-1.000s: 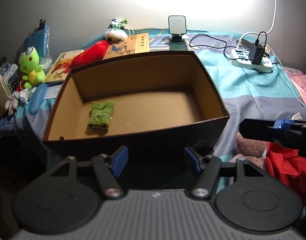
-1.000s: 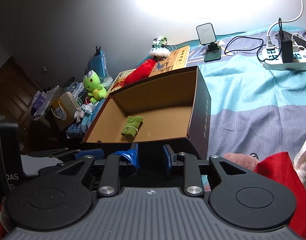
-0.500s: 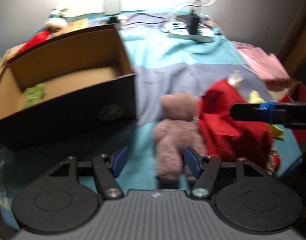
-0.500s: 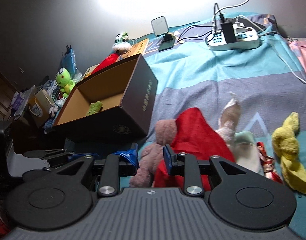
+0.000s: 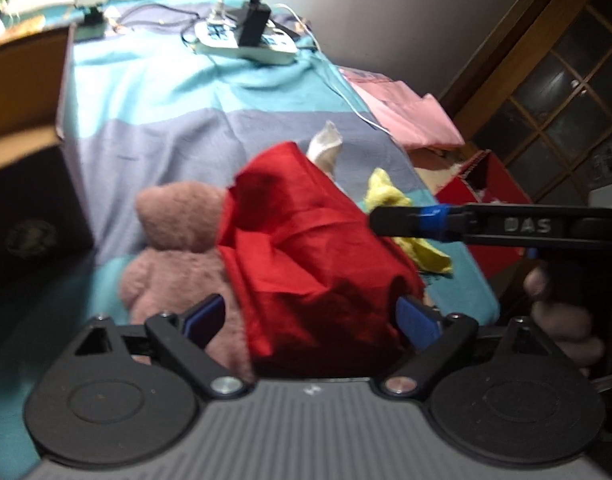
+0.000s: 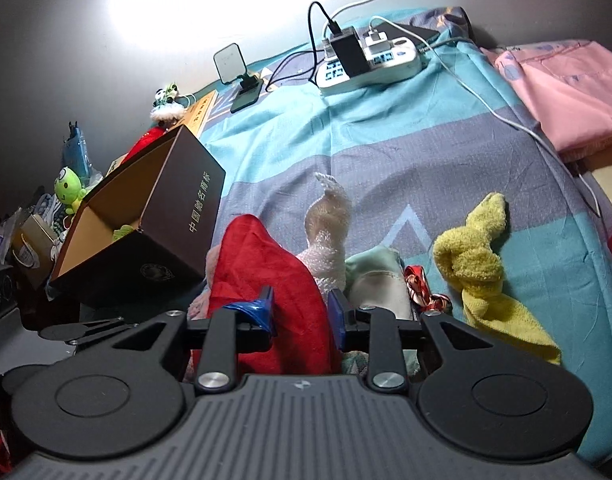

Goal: Organize soft objects
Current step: 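Move the right gripper back to the red cloth and grasp it, then lift the red cloth with the right gripper and drop it into the box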

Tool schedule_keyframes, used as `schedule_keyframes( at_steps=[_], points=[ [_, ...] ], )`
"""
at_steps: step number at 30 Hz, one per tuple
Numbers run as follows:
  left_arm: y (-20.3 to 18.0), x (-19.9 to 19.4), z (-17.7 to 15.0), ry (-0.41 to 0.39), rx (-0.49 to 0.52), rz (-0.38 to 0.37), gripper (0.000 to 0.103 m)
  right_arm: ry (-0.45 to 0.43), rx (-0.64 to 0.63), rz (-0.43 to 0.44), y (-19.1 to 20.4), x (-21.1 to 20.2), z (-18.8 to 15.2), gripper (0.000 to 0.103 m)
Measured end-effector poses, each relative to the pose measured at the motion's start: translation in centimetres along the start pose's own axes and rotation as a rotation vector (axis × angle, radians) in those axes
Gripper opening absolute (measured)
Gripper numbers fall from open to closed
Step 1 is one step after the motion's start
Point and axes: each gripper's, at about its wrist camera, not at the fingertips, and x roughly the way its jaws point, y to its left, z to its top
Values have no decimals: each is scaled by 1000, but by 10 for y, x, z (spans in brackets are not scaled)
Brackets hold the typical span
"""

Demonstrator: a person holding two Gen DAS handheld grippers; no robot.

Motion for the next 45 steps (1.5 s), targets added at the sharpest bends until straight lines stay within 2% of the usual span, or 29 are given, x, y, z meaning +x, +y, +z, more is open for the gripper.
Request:
schedule_keyframes(
  at_steps=[5,6,7,9,11,13,20,25,29,36,45],
  points=[
    [-9,11,1,14,43,98,90,79,68,123,4,9,-1,14],
    [-10,10,2,15,50,101,80,85,57,130,7,10,0,14],
    [-10,10,2,21,56,100,59,91,42,136,12,11,0,14],
    [-9,11,4,38,63,105,48,110,22,157,19,14,0,15],
    [-8,12,4,41,63,103,45,129,2,174,24,19,0,15],
    [-7,13,5,46,66,107,35,139,-15,164,29,23,-1,15],
    [-12,8,15,68,107,160,20,143,-63,156,37,29,-2,14],
    [-17,2,22,56,146,185,10,104,-32,142,35,28,-2,7],
    [-21,-16,24,7,176,169,9,60,-33,180,39,14,1,3],
    [-24,-47,34,-68,226,153,9,2,-29,234,56,-3,14,2],
    [-5,-102,54,-195,275,167,9,-100,-93,292,105,-10,39,2]
  ],
)
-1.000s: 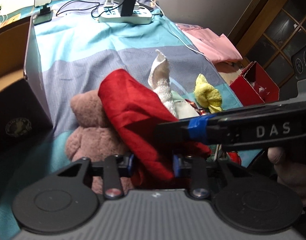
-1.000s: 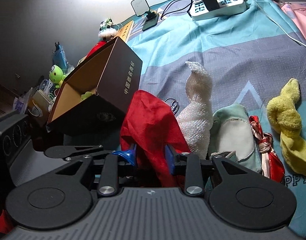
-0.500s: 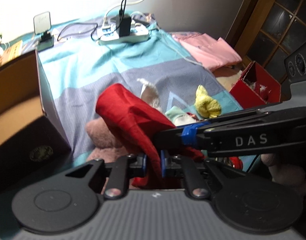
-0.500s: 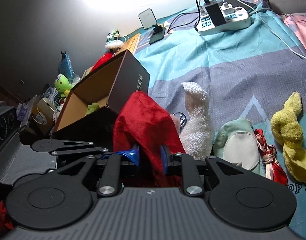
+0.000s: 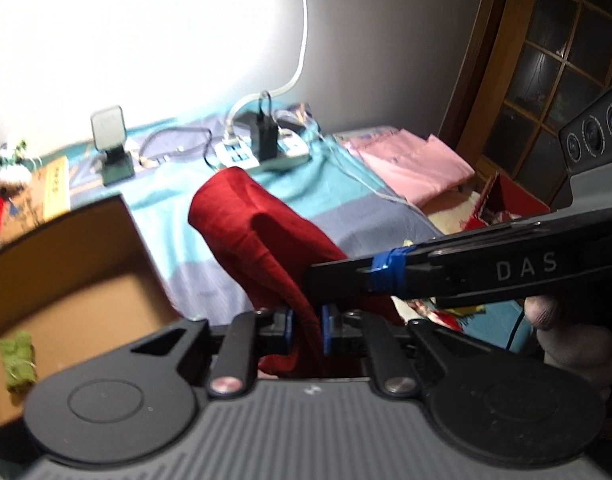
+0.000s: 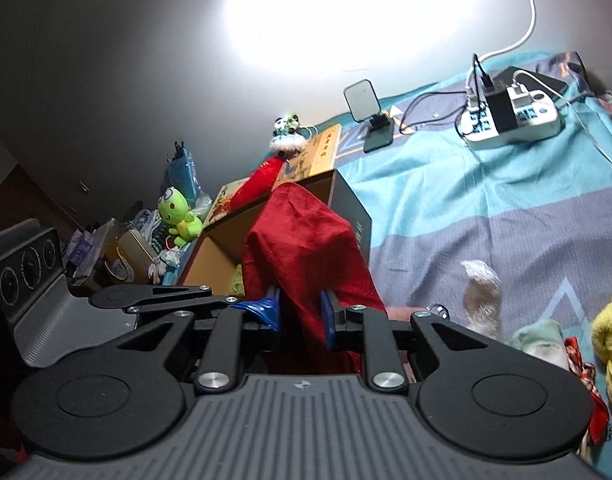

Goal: Organize soft objects
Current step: 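Lift the red cloth with the right gripper and drop it into the box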

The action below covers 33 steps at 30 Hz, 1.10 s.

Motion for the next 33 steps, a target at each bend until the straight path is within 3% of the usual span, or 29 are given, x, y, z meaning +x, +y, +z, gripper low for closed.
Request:
schedule_keyframes(
  at_steps=[6,11,16,22,27,30,32,33],
  points=[
    [48,-37,18,-118,18,106,9,-54,-62,89,43,31,33,2],
    [107,-55,22,-154,-36,216,9,-52,-116,139,79,86,52,2],
    [167,-54,10,-105,-100,312,8,11,-101,162,98,153,56,2],
    [230,-34,-26,23,-197,384,9,134,-53,129,108,228,35,2],
    [264,-14,-61,144,-254,427,11,228,-32,77,112,268,6,2],
    [272,-14,-77,177,-285,428,13,265,-11,66,113,279,-5,3],
    [272,-17,-83,185,-284,442,27,277,-5,53,114,281,-8,8],
    [273,-18,-86,187,-280,462,53,281,1,50,114,280,-9,8]
  ],
)
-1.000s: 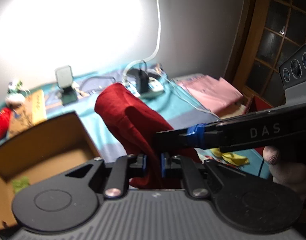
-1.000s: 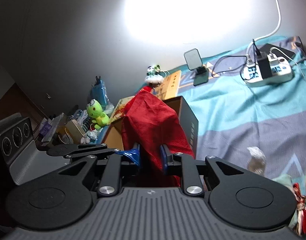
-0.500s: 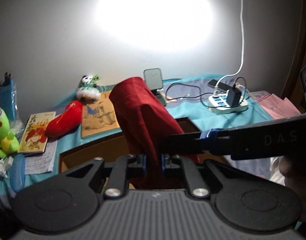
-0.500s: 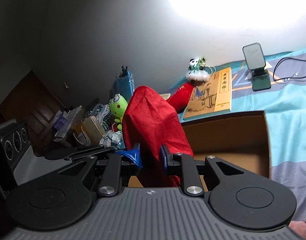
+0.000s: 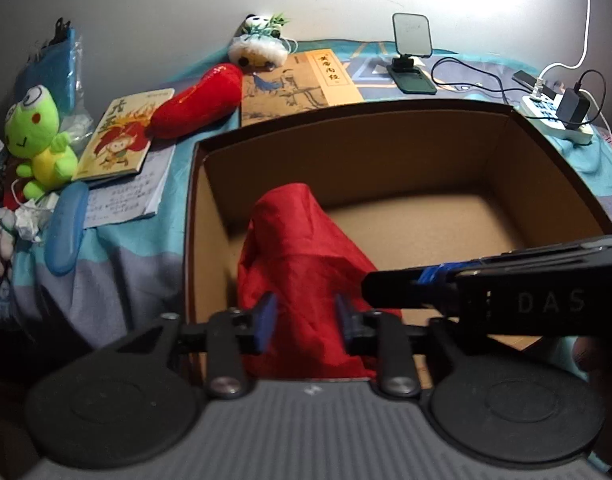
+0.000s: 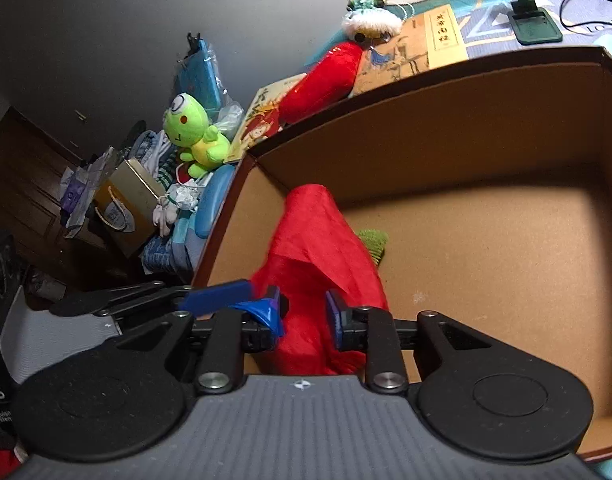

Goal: Organize soft objects
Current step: 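Lift the red cloth with the right gripper and drop it into the box, then return the right gripper to the yellow towel and grasp it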

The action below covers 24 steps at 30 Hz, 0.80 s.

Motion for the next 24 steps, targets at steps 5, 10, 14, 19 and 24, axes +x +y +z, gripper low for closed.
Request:
schedule_keyframes(
  at_steps=[5,10,14,19,24],
  points=[
    [5,-19,-11,-39,-15,-14,61,-17,-7,20,5,-14,-4,9],
    [-3,-45,-9,-93,14,-38,61,-71,-69,12,14,-34,-10,10],
    [-19,-67,-7,-138,60,-54,60,-111,-87,6,13,-56,-16,10],
    [-51,-89,-11,-179,120,-99,61,-154,-71,12,1,-88,-24,10],
    [-94,-95,-19,-163,158,-175,61,-166,-63,-3,-18,-122,-34,10]
  ],
)
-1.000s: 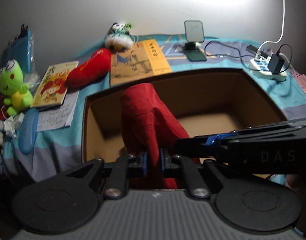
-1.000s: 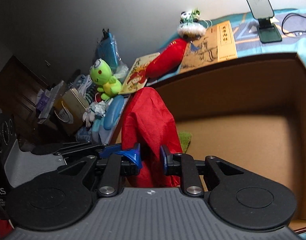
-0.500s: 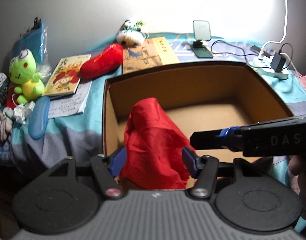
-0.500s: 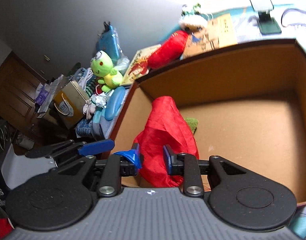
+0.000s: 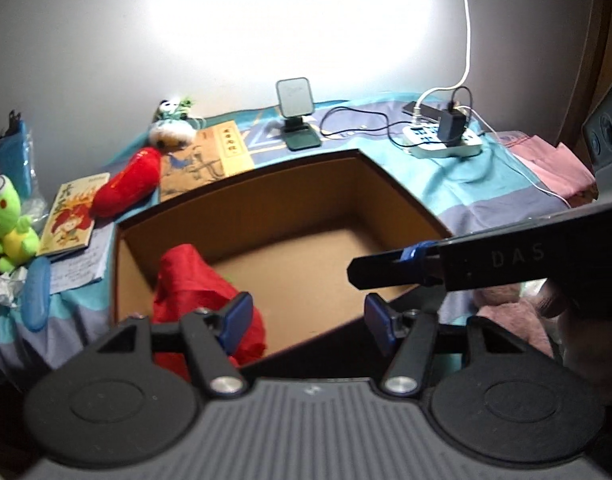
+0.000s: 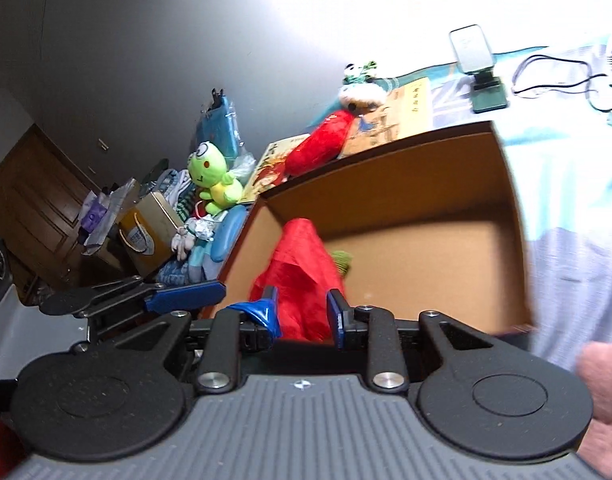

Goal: Organize soft objects
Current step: 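Return the right gripper to the yellow towel and grasp it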

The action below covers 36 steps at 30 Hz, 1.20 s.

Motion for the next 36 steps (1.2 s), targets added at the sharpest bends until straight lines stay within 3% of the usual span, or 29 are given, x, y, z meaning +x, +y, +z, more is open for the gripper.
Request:
schedule_keyframes(
  at_steps=[10,26,36],
  points=[
    [-100,29,-9,96,74,-161,61,-1,-7,-136,-56,-73,-32,10],
    [-262,85,13,151,234,-403,60,-43,166,-371,-174,-193,-70,10],
    [-334,139,39,174,246,-551,61,-107,337,-437,-247,-236,-72,10]
  ],
)
